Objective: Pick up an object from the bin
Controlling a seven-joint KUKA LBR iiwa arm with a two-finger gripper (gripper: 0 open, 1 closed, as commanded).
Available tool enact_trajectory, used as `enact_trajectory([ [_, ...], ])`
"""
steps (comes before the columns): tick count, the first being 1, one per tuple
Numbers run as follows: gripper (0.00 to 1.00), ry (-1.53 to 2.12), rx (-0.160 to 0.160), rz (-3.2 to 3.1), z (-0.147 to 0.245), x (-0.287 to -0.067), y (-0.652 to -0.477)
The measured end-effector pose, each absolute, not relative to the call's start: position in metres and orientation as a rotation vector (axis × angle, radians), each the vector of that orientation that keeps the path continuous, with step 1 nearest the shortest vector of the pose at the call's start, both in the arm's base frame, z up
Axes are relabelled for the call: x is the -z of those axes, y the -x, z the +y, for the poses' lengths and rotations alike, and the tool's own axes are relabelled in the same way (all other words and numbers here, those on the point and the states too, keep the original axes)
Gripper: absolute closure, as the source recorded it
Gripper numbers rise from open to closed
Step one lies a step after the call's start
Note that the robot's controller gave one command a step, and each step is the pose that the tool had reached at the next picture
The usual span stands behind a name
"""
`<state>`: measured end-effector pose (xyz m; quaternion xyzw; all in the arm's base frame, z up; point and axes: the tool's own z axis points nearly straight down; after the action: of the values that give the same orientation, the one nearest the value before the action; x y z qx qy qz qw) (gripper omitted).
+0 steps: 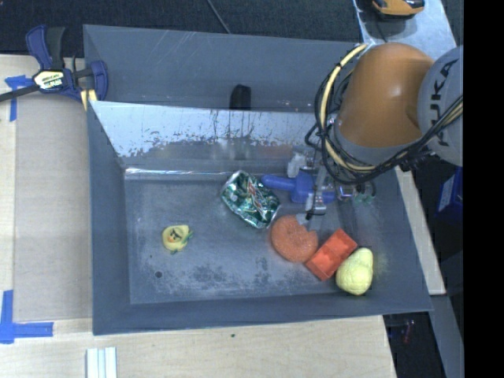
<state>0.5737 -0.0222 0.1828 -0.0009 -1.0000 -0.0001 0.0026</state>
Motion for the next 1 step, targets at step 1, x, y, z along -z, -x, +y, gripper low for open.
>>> enact_trajectory([
  [1, 0.0, 0.002, 0.0, -3.145, -0.0222, -0.1876, -0.5755],
])
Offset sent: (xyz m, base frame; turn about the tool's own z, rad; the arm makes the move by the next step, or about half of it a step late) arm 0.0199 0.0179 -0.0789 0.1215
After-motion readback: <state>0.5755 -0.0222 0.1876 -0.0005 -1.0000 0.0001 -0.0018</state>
